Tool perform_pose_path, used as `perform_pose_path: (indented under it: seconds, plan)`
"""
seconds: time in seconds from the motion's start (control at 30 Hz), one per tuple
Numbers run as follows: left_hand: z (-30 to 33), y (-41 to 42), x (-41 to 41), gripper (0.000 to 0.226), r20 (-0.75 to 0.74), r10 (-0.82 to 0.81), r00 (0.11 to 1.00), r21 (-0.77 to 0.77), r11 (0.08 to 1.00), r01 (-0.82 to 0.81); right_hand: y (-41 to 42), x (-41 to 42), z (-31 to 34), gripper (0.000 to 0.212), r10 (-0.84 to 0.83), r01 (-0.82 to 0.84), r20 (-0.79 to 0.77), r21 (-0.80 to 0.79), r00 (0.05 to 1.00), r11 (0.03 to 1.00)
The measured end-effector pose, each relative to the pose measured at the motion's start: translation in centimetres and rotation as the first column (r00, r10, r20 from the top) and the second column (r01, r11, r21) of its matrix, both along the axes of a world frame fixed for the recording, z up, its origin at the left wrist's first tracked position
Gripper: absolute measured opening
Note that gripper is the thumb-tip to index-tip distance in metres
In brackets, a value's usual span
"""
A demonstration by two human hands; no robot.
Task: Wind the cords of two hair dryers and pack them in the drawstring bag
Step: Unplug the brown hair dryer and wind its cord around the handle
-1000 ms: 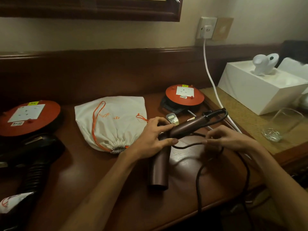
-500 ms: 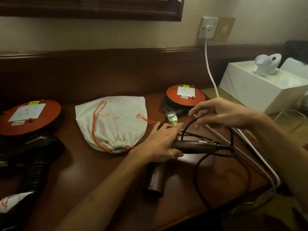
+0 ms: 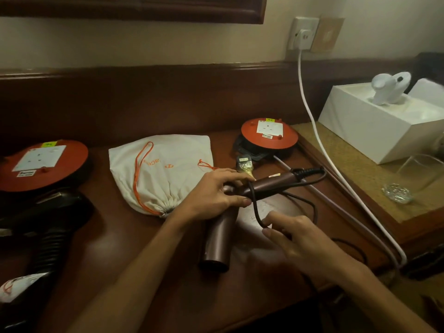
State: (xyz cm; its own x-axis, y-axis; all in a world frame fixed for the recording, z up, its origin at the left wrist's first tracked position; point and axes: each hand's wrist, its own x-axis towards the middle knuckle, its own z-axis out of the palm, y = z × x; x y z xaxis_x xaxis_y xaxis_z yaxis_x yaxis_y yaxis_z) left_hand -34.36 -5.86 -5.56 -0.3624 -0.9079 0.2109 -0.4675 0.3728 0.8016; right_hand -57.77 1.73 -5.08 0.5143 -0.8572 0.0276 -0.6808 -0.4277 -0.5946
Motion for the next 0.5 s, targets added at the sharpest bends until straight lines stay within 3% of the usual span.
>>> perform_pose_path:
  seconds: [0.1,0.23,0.4,0.5]
  plan:
    - [0.4,0.0,0.0,0.049,-0.015,-0.018,1.000,0.004,1.000,0.018,-1.6,-0.4,-1.5,0.012,0.022,-0.022,0.039,0.016,0.999,1.000]
    - [0.7,0.0,0.7,0.048,-0.052,-0.052,0.997,0.014,0.998,0.053,-3.3,0.6,-2.1,0.014,0.076,-0.075,-0.037,0.025,0.996,0.997]
    - [0.4,0.4,1.1,0.049,-0.039,-0.094,0.995,0.010,0.995,0.095,-6.6,-0.1,-2.1,0.009,0.000,0.007,-0.042,0.159,0.999,0.987]
    - [0.8,0.1,1.1,0.050,0.027,-0.141,0.990,0.040,0.989,0.140,-9.0,-1.4,-1.1,0.008,-0.021,0.054,-0.139,0.233,0.990,0.971]
